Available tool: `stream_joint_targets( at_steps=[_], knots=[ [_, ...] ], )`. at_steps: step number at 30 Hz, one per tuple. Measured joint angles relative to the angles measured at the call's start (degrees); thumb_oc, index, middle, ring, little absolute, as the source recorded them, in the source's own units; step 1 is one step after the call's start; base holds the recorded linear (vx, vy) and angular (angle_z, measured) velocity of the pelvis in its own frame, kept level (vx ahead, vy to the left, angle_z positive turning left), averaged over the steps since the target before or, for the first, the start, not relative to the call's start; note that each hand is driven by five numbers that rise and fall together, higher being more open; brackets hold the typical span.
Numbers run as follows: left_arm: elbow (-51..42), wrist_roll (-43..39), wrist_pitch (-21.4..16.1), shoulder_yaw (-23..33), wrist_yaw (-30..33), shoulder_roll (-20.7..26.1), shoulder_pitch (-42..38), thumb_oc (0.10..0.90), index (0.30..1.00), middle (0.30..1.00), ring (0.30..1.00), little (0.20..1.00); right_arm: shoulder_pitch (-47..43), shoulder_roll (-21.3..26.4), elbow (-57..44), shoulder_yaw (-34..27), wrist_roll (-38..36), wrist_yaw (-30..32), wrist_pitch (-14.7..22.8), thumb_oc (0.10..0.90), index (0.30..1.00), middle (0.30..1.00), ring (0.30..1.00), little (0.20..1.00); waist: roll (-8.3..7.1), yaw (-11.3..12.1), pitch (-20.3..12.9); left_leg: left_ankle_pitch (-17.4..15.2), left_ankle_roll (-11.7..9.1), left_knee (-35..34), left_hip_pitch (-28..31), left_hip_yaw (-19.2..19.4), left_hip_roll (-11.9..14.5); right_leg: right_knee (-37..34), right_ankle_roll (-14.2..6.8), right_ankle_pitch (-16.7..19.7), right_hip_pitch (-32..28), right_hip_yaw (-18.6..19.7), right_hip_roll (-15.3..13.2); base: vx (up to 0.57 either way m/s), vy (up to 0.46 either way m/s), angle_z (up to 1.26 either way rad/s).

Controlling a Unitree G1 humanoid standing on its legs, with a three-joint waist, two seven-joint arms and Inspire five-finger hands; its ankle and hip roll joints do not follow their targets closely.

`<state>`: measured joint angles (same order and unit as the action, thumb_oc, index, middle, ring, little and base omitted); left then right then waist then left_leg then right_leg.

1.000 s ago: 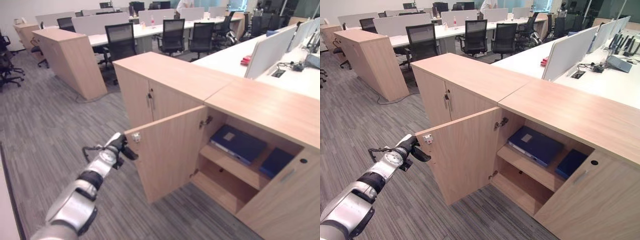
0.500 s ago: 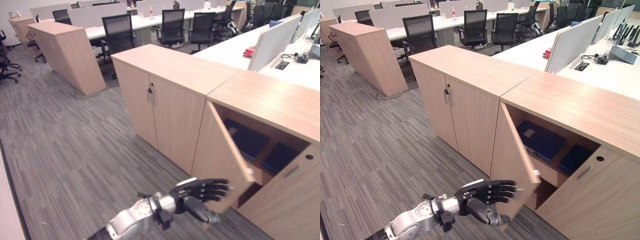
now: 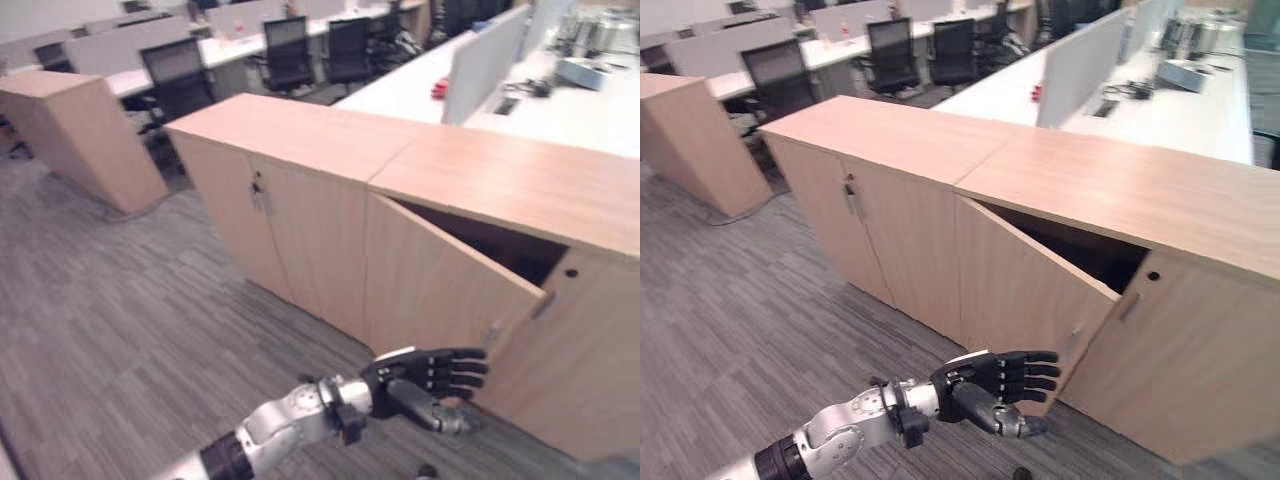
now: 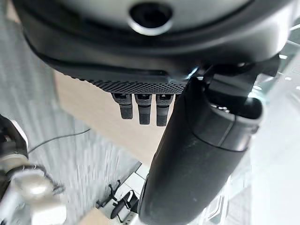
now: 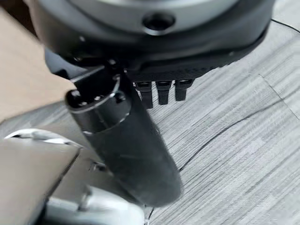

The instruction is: Put the empty folder in the office cabinet

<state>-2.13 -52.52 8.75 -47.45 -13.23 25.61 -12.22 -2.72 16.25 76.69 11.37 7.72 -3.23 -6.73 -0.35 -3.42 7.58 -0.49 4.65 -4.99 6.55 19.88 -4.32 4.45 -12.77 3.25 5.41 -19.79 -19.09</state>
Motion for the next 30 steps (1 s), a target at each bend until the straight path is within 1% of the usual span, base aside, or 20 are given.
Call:
stream_joint_targets(
  at_steps=[1, 3, 4, 5, 6, 8, 10, 12, 15, 16, 18, 19, 22, 23, 25, 26, 27, 28, 29, 30],
  knots=[
    [0.0, 0.9, -0.1, 2.0, 0.2, -0.2, 1.5, 0.800, 0.900, 0.900, 0.900, 0.900, 0.1, -0.1, 0.1, -0.9, 0.0, 0.0, 0.0, 0.800, 0.900, 0.900, 0.900, 0.900, -0.38, -0.6, 0.6, 0.0, -0.3, 0.0, 0.0, 0.4, 0.6, -1.0, -0.4, 1.3, -0.1, 0.0, 0.9, 0.06, -0.176, -0.60],
    [0.7, 2.3, -0.1, 4.6, 0.4, 1.0, 3.0, 0.800, 0.900, 0.900, 0.900, 0.900, 0.7, 0.0, 0.2, -1.1, 0.0, 0.0, -0.6, 0.800, 0.900, 0.900, 0.900, 0.900, -1.15, -1.3, 1.2, 0.0, -1.1, 0.0, -0.3, 0.5, 1.6, -3.1, 0.1, 3.7, -0.1, -0.2, 2.2, 0.12, -0.160, -0.30],
    [1.3, 2.9, -0.1, 6.3, 0.4, 0.9, 4.1, 0.800, 0.900, 0.900, 0.900, 0.900, 1.0, 0.2, 0.6, -1.5, 0.0, 0.0, -0.8, 0.800, 0.900, 0.900, 0.900, 0.900, -1.19, -1.5, 1.2, 0.0, -1.8, 0.0, -0.4, 1.0, 2.1, -4.0, 0.2, 5.0, -0.2, -0.7, 2.8, 0.21, -0.250, -0.37],
    [2.6, 4.2, -0.1, 10.0, 0.5, 0.8, 7.2, 0.800, 0.900, 0.900, 0.900, 0.900, 3.0, 0.6, 0.8, -1.4, 0.1, 0.0, -0.9, 0.800, 0.900, 0.900, 0.900, 0.900, -0.98, -2.0, 1.1, -0.2, -3.7, 0.0, 0.2, 1.7, 3.5, -8.2, 2.3, 7.4, -2.4, -1.4, 5.0, 0.23, -0.281, -0.34],
    [2.8, 4.7, -0.1, 12.0, 0.5, 0.6, 9.1, 0.800, 0.900, 0.900, 0.900, 0.900, 3.8, 0.9, 0.7, -1.4, 0.1, 0.0, -0.9, 0.800, 0.900, 0.900, 0.900, 0.900, -0.69, -2.4, 1.0, -0.1, -4.6, 0.0, 0.7, 1.8, 4.2, -9.7, 3.0, 7.9, -3.6, -1.4, 6.2, 0.17, -0.230, -0.32],
    [2.9, 6.1, -0.1, 15.0, 0.5, 0.5, 12.0, 0.800, 0.900, 0.900, 0.900, 0.900, 5.4, 1.5, 0.7, -1.3, 0.1, -0.2, -0.7, 0.800, 0.900, 0.900, 0.900, 0.900, 0.36, -2.4, 0.7, 0.1, -5.3, 0.3, 1.3, 1.7, 5.8, -9.7, 6.0, 6.9, -4.1, -1.0, 8.6, 0.13, -0.154, -0.19],
    [2.9, 6.2, -0.1, 15.9, 0.5, 1.0, 12.5, 0.800, 0.900, 0.900, 0.900, 0.900, 6.0, 1.7, 0.6, -1.3, 0.1, -0.3, -1.0, 0.800, 0.900, 0.900, 0.900, 0.900, 0.89, -2.5, 0.5, 0.1, -5.3, 0.3, 1.3, 0.8, 6.8, -9.4, 7.5, 6.8, -4.1, -0.9, 9.9, 0.19, -0.223, -0.12],
    [2.8, 7.1, -0.1, 17.0, 0.4, 1.1, 13.3, 0.800, 0.900, 0.900, 0.900, 0.900, 5.2, 1.9, -0.4, -1.5, -0.1, -0.3, -0.8, 0.800, 0.900, 0.900, 0.900, 0.900, 1.16, -2.7, 0.2, -0.1, -5.8, 0.3, 1.8, -0.5, 8.2, -9.5, 7.5, 6.0, -4.4, -0.5, 11.1, 0.19, -0.218, -0.14],
    [2.7, 8.5, -0.1, 18.0, 0.4, 1.0, 13.4, 0.800, 0.900, 0.900, 0.900, 0.900, 4.0, 1.9, -0.6, -1.4, -1.5, 0.0, -0.5, 0.800, 0.900, 0.900, 0.900, 0.900, 1.22, -2.7, 0.0, -0.2, -5.9, 0.3, 2.1, -0.3, 8.6, -9.5, 7.8, 5.6, -4.3, 0.1, 11.7, 0.17, -0.208, -0.15],
    [2.7, 9.2, -0.1, 18.6, 0.5, 0.9, 14.0, 0.800, 0.900, 0.900, 0.900, 0.900, 2.8, 2.0, -2.2, -1.2, -3.0, 0.1, -0.5, 0.800, 0.900, 0.900, 0.900, 0.900, 1.86, -2.8, -0.6, -0.7, -6.6, 0.3, 2.2, 0.0, 9.3, -9.8, 7.3, 5.0, -4.1, 0.7, 12.3, 0.16, -0.223, -0.19],
    [2.7, 10.8, -0.1, 19.2, 0.6, 0.5, 15.2, 0.800, 0.900, 0.900, 0.900, 0.900, 2.0, 2.0, -2.8, -0.9, -4.0, 0.1, -0.2, 0.800, 0.900, 0.900, 0.900, 0.900, 2.34, -2.9, -1.7, -0.9, -7.0, 0.3, 2.4, 0.3, 9.8, -9.9, 7.6, 4.5, -4.1, 1.2, 13.0, 0.16, -0.225, -0.21],
    [2.7, 12.1, -0.1, 19.6, 1.0, 0.0, 17.1, 0.800, 0.900, 0.900, 0.900, 0.900, 0.4, 1.9, -2.8, -0.8, -5.3, 0.1, 0.3, 0.800, 0.900, 0.900, 0.900, 0.900, 2.90, -2.7, -3.5, -1.1, -7.3, 0.3, 2.7, 1.1, 10.6, -9.9, 8.1, 4.0, -3.9, 1.7, 14.0, 0.15, -0.233, -0.19],
    [3.2, 13.6, -0.2, 19.6, 1.7, 0.0, 18.1, 0.800, 0.900, 0.900, 0.900, 0.900, -0.3, 1.9, -3.0, -0.9, -6.3, 0.4, 0.7, 0.800, 0.900, 0.900, 0.900, 0.900, 2.79, -2.3, -4.8, -1.1, -7.3, 1.2, 2.7, 1.1, 11.5, -9.8, 8.8, 3.6, -4.1, 2.2, 14.8, 0.17, -0.306, -0.13],
    [4.5, 16.9, -0.5, 20.5, 1.8, -0.3, 18.2, 0.800, 0.900, 0.900, 0.900, 0.900, -1.4, 1.6, -4.1, -0.9, -7.4, 0.7, 1.0, 0.800, 0.900, 0.900, 0.900, 0.900, 1.79, -2.0, -4.9, -1.6, -7.0, 5.3, 1.5, 0.4, 12.9, -9.8, 9.7, 2.6, -4.4, 2.3, 15.6, 0.19, -0.383, -0.05],
    [6.2, 18.6, -0.5, 21.2, 2.6, 0.1, 18.2, 0.800, 0.900, 0.900, 0.900, 0.900, -1.1, 0.9, -4.3, -0.9, -8.0, 0.7, 1.2, 0.800, 0.900, 0.900, 0.900, 0.900, -0.18, -1.4, -5.4, -1.6, -7.0, 11.0, -0.2, -0.6, 14.1, -9.6, 10.6, 1.7, -5.0, 2.8, 16.0, 0.12, -0.242, -0.26],
    [7.8, 20.3, -0.5, 22.6, 3.4, 0.6, 18.5, 0.800, 0.900, 0.900, 0.900, 0.900, -0.8, 0.2, -4.2, -0.4, -8.0, 0.8, 1.2, 0.800, 0.900, 0.900, 0.900, 0.900, -2.24, -0.4, -5.5, -1.8, -7.3, 17.8, -2.0, -1.8, 15.4, -9.3, 11.5, 1.2, -6.0, 5.4, 16.3, 0.07, -0.149, -0.60],
    [8.1, 20.9, -0.5, 23.2, 4.0, 0.6, 19.0, 0.800, 0.900, 0.900, 0.900, 0.900, -0.6, 0.4, -4.3, 0.4, -8.0, 0.9, 1.3, 0.800, 0.900, 0.900, 0.900, 0.900, -2.65, -0.1, -6.1, -1.7, -7.6, 18.9, -2.0, -2.3, 16.2, -9.8, 12.1, 1.4, -6.8, 5.4, 16.8, 0.08, -0.191, -0.56],
    [8.2, 21.3, -0.5, 23.3, 4.0, 0.7, 19.1, 0.800, 0.900, 0.900, 0.900, 0.900, -0.5, 0.5, -4.3, 0.6, -8.0, 1.0, 1.4, 0.800, 0.900, 0.900, 0.900, 0.900, -2.56, -0.1, -6.2, -1.6, -7.8, 18.9, -2.0, -2.3, 16.3, -9.8, 12.4, 1.4, -6.9, 5.4, 17.0, 0.04, -0.110, -0.16],
    [8.5, 22.6, -0.8, 24.0, 4.2, -0.3, 18.7, 0.800, 0.900, 0.900, 0.900, 0.900, 0.3, 1.0, -4.1, 0.8, -7.9, 1.9, 1.5, 0.800, 0.900, 0.900, 0.900, 0.900, -2.11, -1.0, -6.4, -1.7, -9.3, 24.4, -3.8, -6.8, 18.1, -9.1, 14.5, 0.4, -7.0, 6.9, 19.4, -0.08, -0.060, -0.24],
    [8.4, 23.9, -1.8, 24.2, 4.4, -0.3, 18.8, 0.800, 0.900, 0.900, 0.900, 0.900, 0.7, 1.1, -3.9, 0.9, -7.9, 2.0, 1.4, 0.800, 0.900, 0.900, 0.900, 0.900, -2.54, 0.0, -6.2, -1.2, -9.4, 28.4, -5.4, -9.0, 18.2, -8.6, 16.3, 0.3, -7.0, 8.4, 19.8, -0.09, 0.004, -0.50]
  ],
)
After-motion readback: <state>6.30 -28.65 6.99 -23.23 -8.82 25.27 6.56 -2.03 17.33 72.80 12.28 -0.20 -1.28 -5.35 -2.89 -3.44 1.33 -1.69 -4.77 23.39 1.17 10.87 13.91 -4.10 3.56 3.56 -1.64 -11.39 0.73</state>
